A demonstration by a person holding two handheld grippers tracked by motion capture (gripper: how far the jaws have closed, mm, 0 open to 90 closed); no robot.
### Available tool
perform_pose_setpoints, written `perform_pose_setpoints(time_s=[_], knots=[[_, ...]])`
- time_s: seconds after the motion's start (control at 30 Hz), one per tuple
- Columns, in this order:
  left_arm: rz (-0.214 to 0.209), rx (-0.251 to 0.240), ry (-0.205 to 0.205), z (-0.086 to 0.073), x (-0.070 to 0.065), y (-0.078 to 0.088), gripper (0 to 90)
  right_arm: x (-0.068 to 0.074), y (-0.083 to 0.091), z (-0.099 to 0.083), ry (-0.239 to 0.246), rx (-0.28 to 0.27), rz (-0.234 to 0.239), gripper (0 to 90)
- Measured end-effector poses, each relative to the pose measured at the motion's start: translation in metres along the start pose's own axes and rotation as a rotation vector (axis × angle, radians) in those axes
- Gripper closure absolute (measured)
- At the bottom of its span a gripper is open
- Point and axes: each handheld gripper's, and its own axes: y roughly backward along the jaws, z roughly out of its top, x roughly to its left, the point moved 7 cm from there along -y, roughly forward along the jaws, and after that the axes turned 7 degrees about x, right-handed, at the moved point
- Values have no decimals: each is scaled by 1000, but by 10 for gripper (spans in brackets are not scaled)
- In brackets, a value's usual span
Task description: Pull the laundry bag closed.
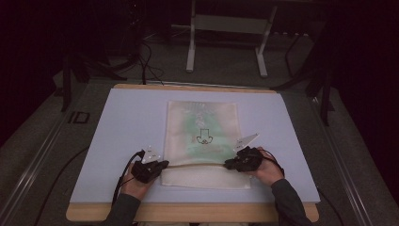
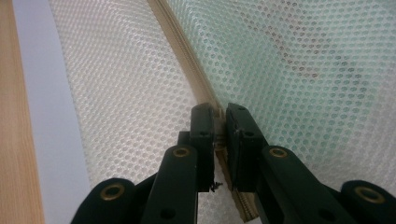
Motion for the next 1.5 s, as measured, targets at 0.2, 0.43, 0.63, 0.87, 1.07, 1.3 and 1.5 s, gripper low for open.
perform_pose_setpoints(time_s=[0.2, 0.43, 0.63, 0.87, 1.07, 1.3, 1.5], knots=[[0, 0, 1, 0, 0, 0, 895, -3, 2, -5, -8, 3, -7, 823], [0, 0, 1, 0, 0, 0, 896, -4, 4, -9, -12, 3, -12, 823], [-1, 0, 1, 0, 0, 0, 896, -6, 5, -12, -20, 2, -10, 823], [-1, 0, 1, 0, 0, 0, 896, -9, 8, -18, -33, 4, -18, 822], [-3, 0, 2, 0, 0, 0, 895, -12, 10, -25, -50, 8, -24, 823], [-5, -1, 4, 0, 0, 0, 895, -14, 12, -28, -55, 5, -25, 823], [-6, -1, 5, 0, 0, 0, 895, -17, 16, -33, -67, 3, -30, 823]])
